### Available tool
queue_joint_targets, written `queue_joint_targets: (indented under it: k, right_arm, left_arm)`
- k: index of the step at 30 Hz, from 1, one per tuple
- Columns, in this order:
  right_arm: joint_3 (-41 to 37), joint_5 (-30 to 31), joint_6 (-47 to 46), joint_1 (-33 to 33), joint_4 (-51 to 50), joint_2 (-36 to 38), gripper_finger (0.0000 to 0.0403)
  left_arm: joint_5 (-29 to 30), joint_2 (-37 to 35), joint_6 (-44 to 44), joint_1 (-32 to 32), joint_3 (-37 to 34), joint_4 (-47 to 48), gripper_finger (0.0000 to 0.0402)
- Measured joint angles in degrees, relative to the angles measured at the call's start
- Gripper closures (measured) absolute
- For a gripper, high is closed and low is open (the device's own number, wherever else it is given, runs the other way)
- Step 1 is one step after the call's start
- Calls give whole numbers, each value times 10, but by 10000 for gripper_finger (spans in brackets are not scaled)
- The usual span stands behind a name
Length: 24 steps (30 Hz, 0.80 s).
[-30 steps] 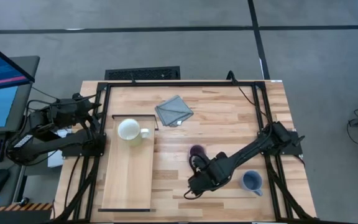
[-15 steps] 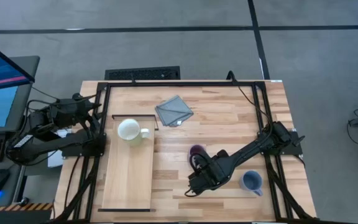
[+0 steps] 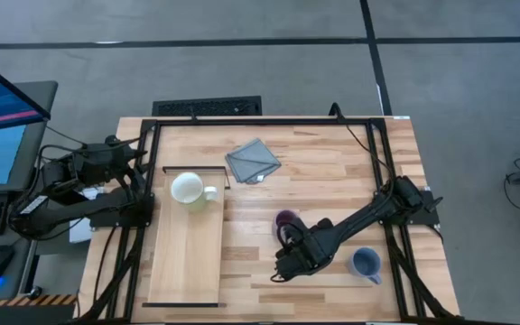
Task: Stack small to large cups/mugs on shelf
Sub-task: Put the purple mug on the shelf
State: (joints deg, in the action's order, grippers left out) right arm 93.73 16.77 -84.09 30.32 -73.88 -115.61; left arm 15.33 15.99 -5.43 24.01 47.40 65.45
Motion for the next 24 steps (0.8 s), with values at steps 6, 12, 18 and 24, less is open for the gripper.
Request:
queue_joint_targets:
  k: [6,12,18,24]
  right_arm:
    - [-16,-1,15,-2,32,0,148]
    - [-29,-2,25,-9,44,0,148]
    - [-29,-2,31,-12,46,0,159]
    - [-29,0,46,-16,47,0,227]
  left_arm:
    - [0,0,0,0,0,0,199]
    - [0,0,0,0,0,0,199]
    - [0,0,0,0,0,-1,199]
    - [0,0,0,0,0,-1,199]
